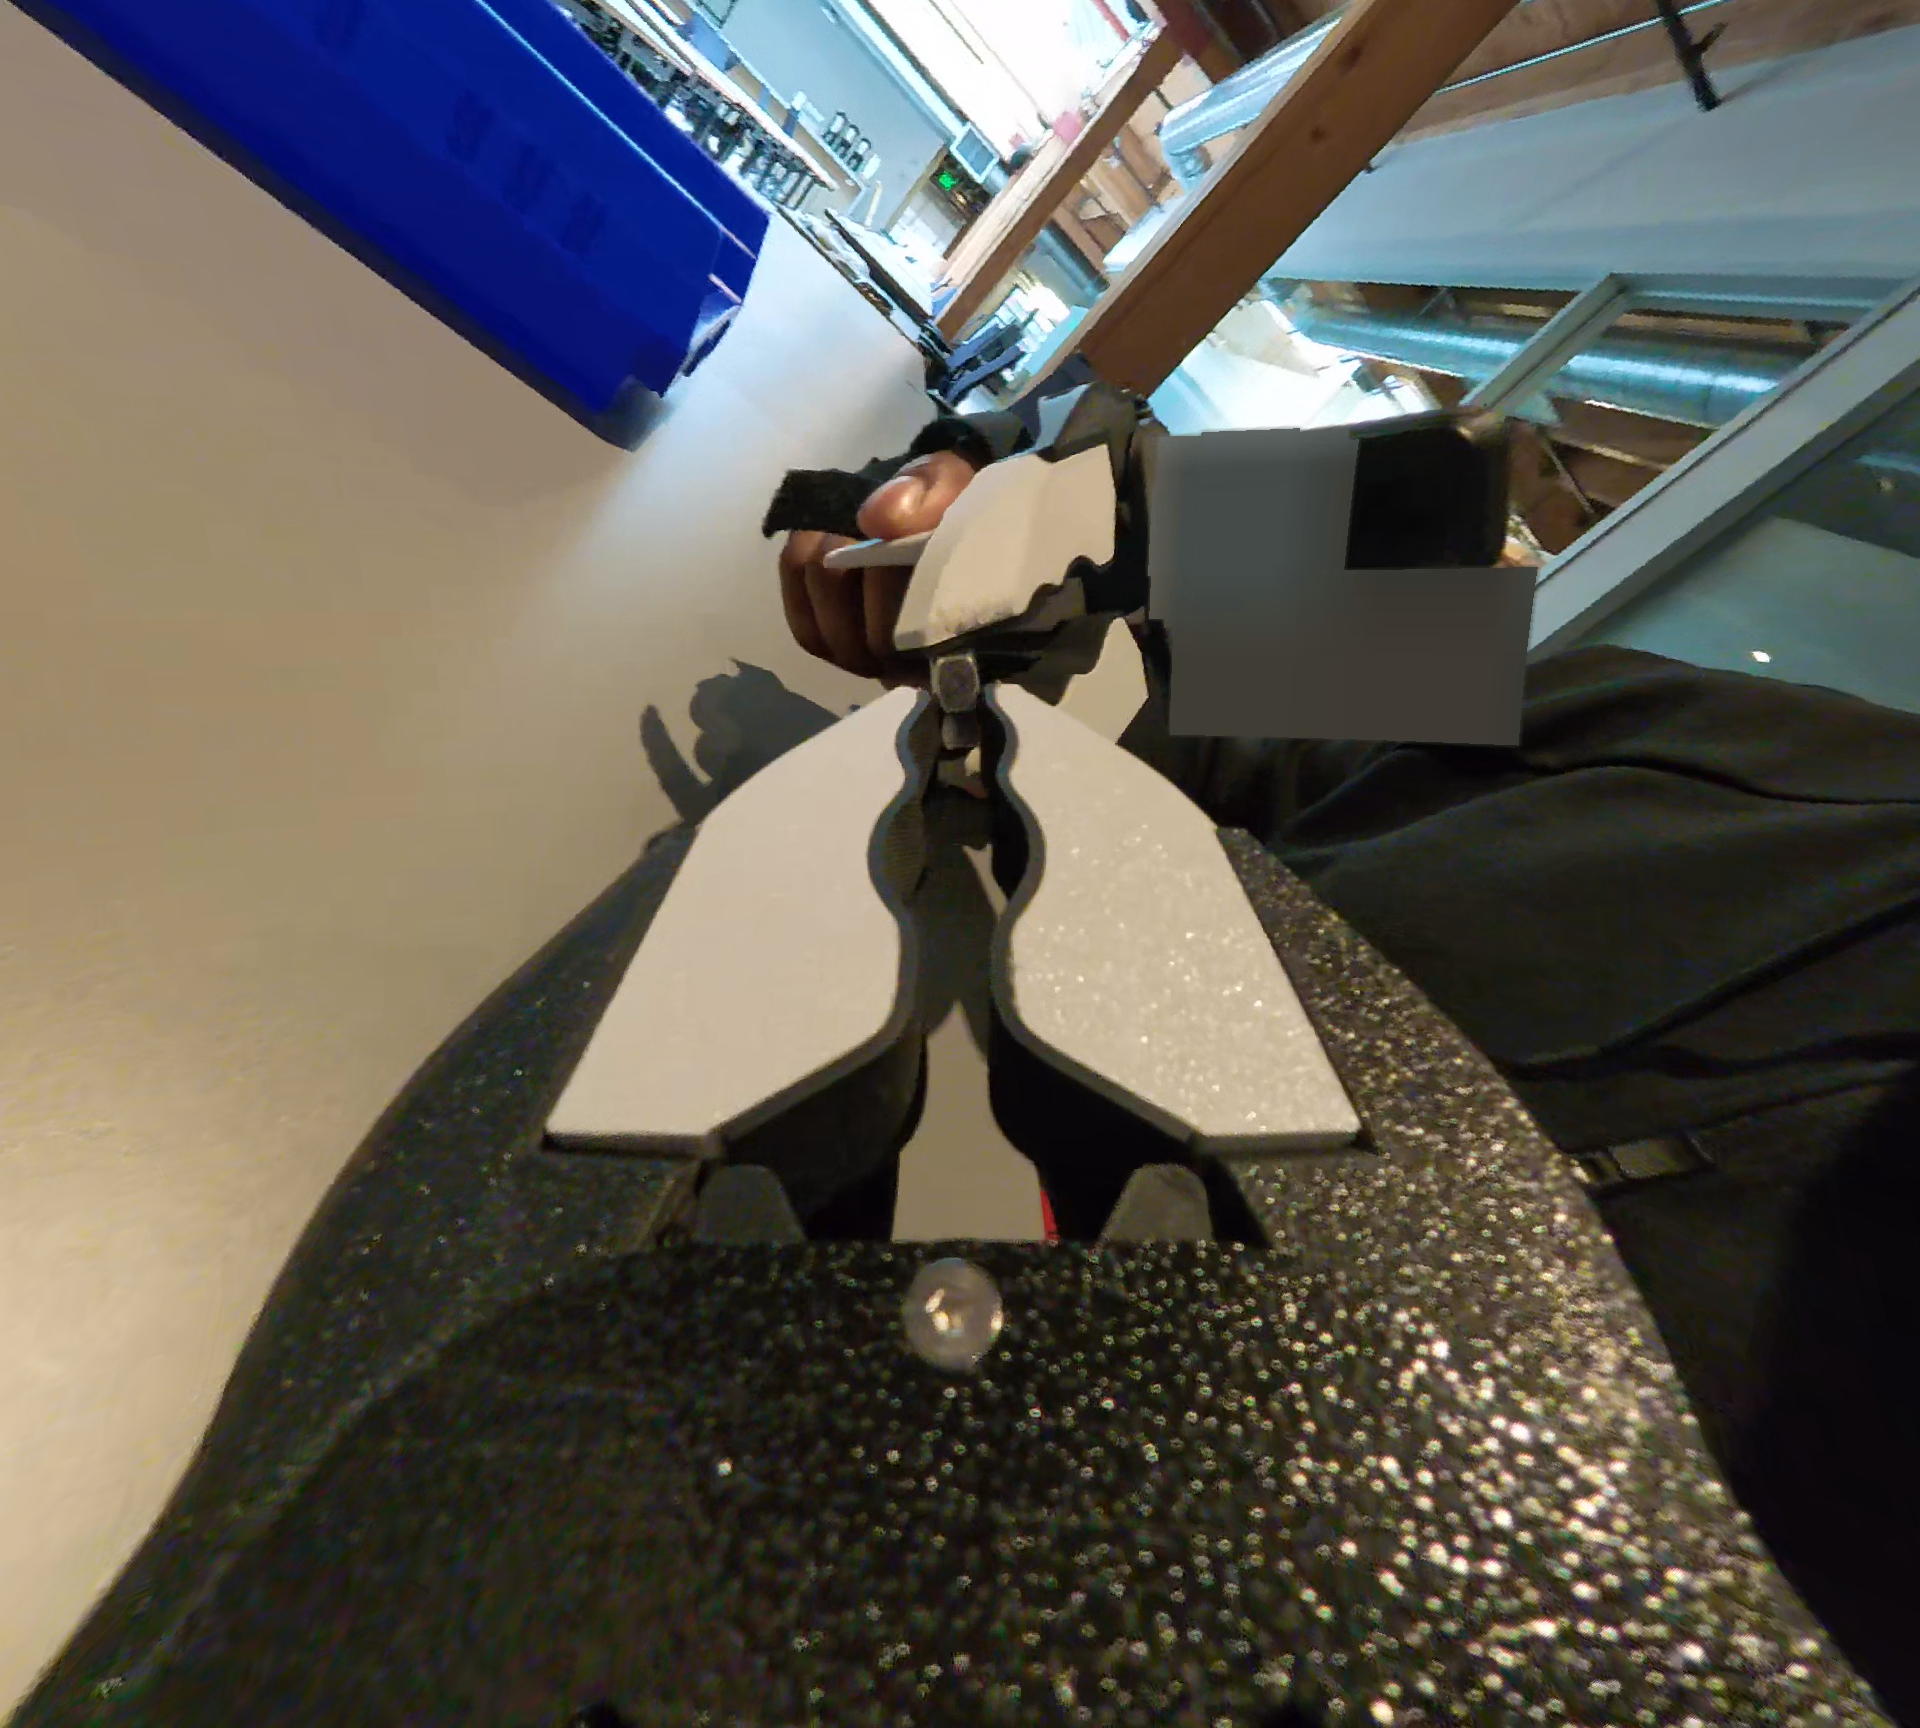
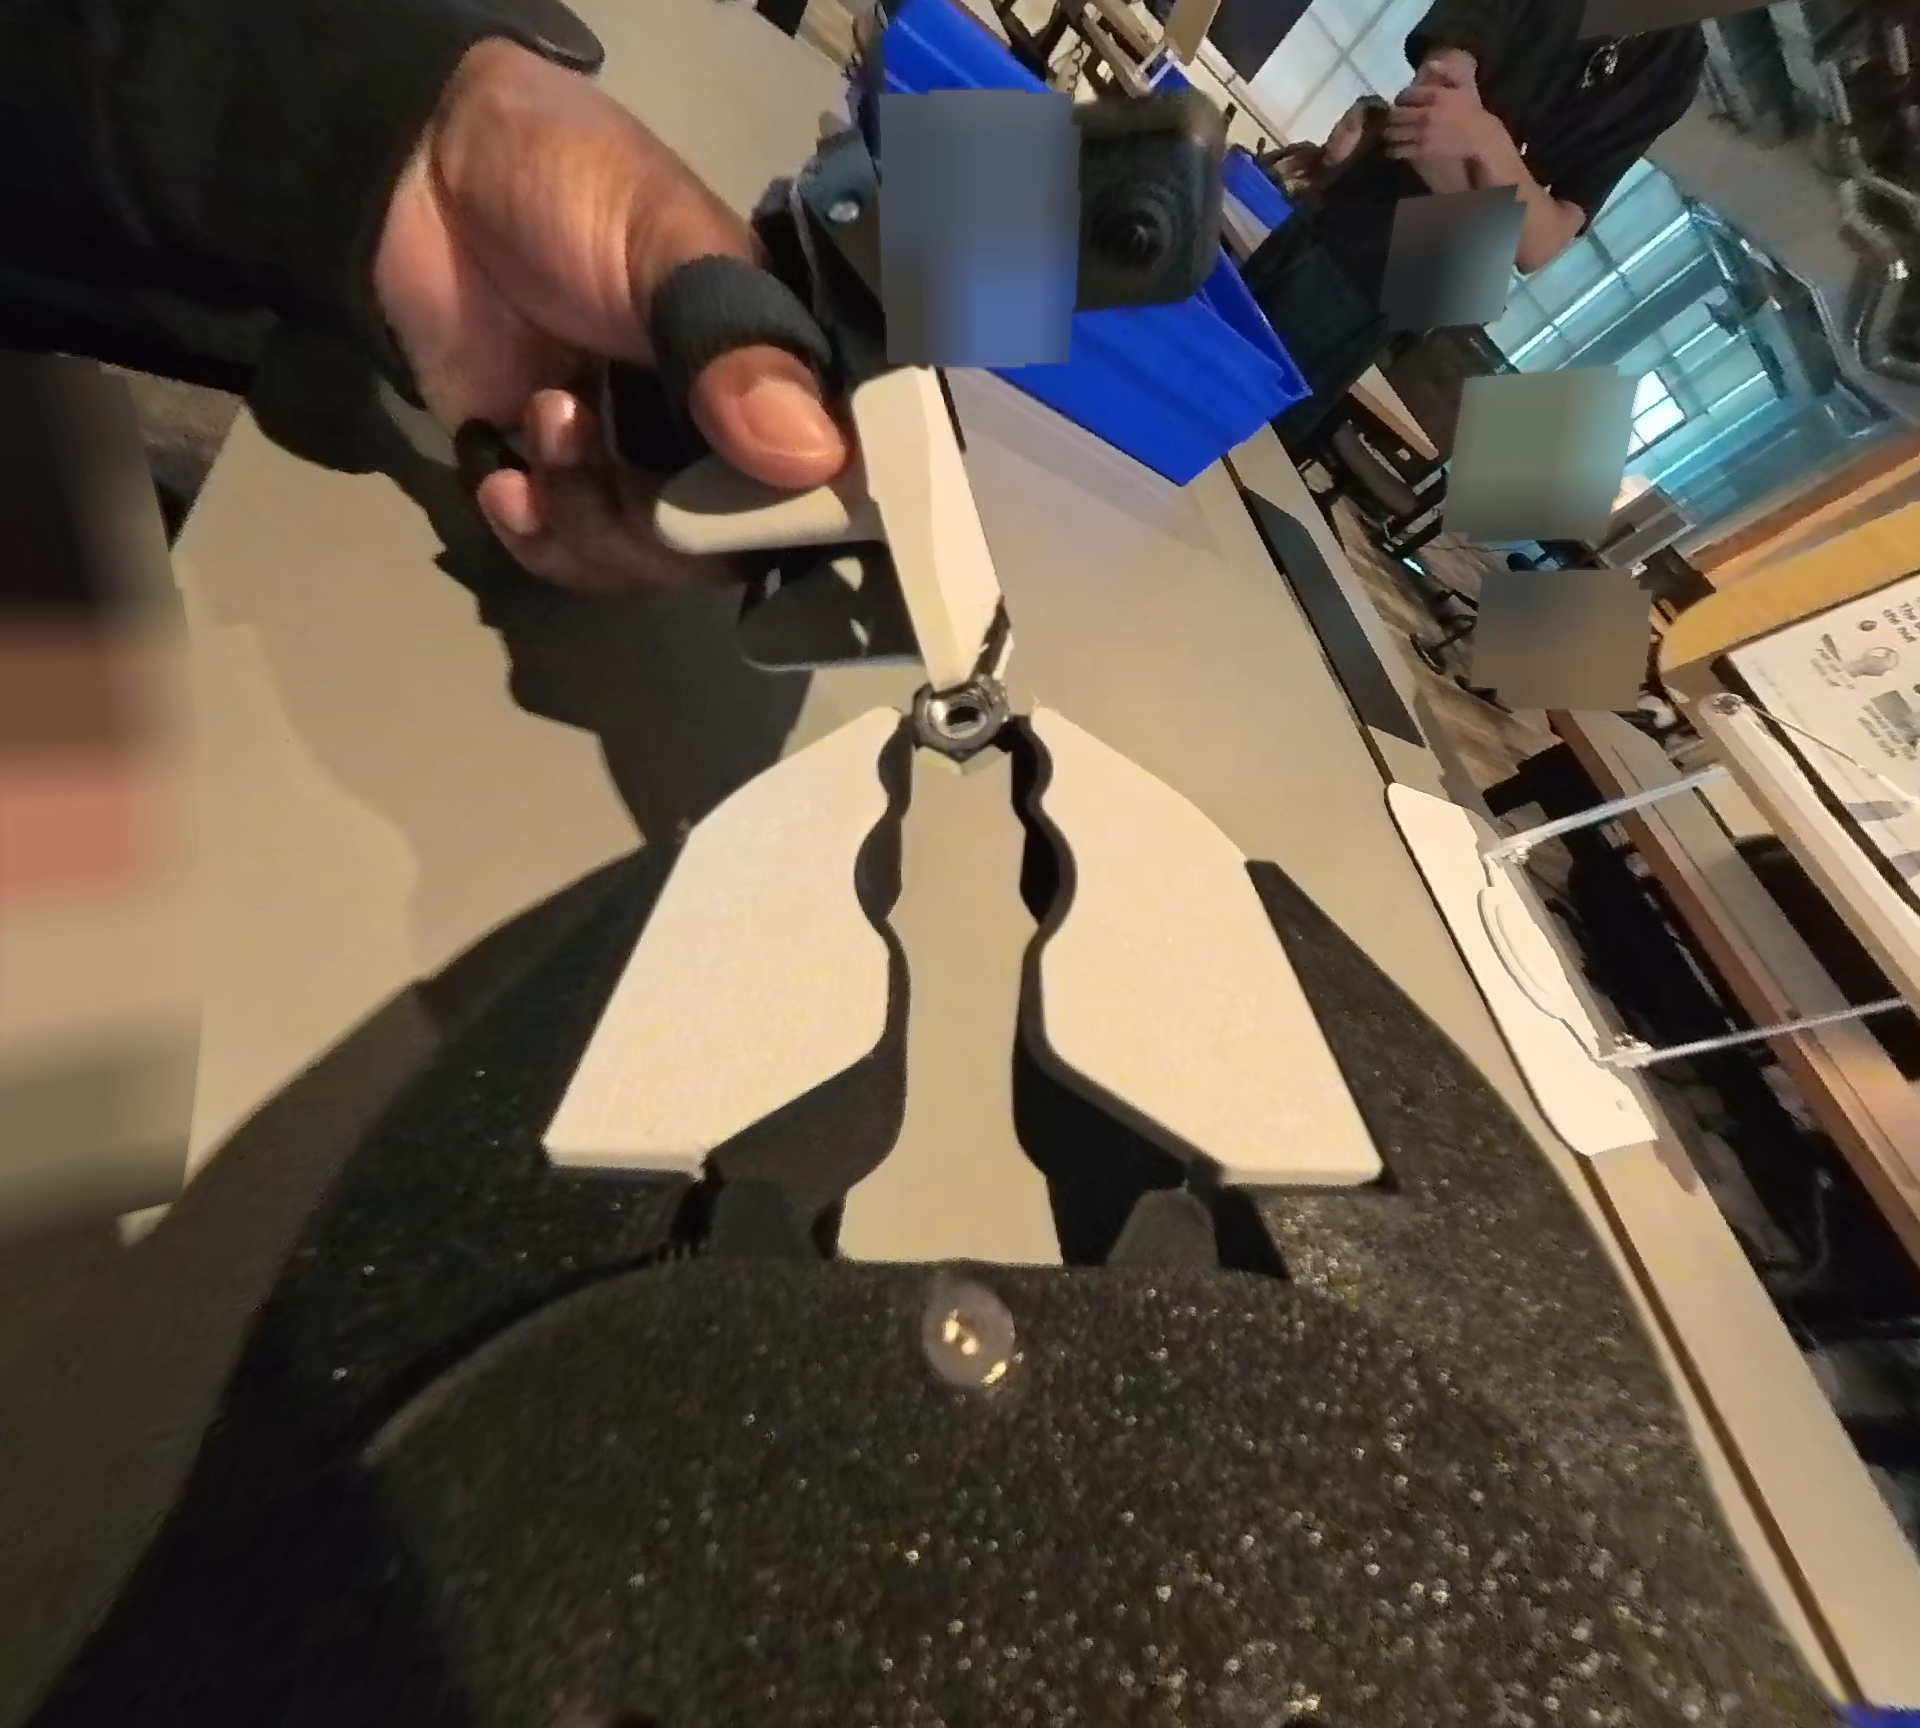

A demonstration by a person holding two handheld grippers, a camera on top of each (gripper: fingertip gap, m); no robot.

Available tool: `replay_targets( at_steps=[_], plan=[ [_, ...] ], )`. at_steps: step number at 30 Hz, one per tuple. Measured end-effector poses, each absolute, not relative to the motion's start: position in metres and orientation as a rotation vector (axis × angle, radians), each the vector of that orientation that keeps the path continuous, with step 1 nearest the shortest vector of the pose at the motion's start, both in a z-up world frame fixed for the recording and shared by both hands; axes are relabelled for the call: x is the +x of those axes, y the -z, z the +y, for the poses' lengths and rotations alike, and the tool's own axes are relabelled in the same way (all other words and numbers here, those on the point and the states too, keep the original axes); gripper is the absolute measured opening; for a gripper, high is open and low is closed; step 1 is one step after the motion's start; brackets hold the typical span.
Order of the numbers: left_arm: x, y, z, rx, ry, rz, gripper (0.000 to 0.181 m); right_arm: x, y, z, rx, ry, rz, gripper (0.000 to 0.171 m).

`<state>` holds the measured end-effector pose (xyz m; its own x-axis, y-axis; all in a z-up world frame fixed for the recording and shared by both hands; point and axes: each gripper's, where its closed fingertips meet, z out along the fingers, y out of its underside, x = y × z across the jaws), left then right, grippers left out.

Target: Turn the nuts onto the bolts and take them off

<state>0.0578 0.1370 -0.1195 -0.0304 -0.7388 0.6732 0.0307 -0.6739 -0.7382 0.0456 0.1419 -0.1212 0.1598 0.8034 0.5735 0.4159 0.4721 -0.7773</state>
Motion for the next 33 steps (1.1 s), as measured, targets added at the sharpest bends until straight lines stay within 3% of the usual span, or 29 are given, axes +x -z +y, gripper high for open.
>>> replay_targets(
  at_steps=[11,33],
  plan=[
    [0.058,0.129,0.15,-1.763,1.471,0.721,0.007,0.049,0.132,0.157,-1.082,0.072,-1.523,0.02],
    [0.058,0.139,0.16,-1.794,1.166,0.76,0.007,0.048,0.141,0.166,-1.097,0.237,-1.513,0.018]
  ],
)
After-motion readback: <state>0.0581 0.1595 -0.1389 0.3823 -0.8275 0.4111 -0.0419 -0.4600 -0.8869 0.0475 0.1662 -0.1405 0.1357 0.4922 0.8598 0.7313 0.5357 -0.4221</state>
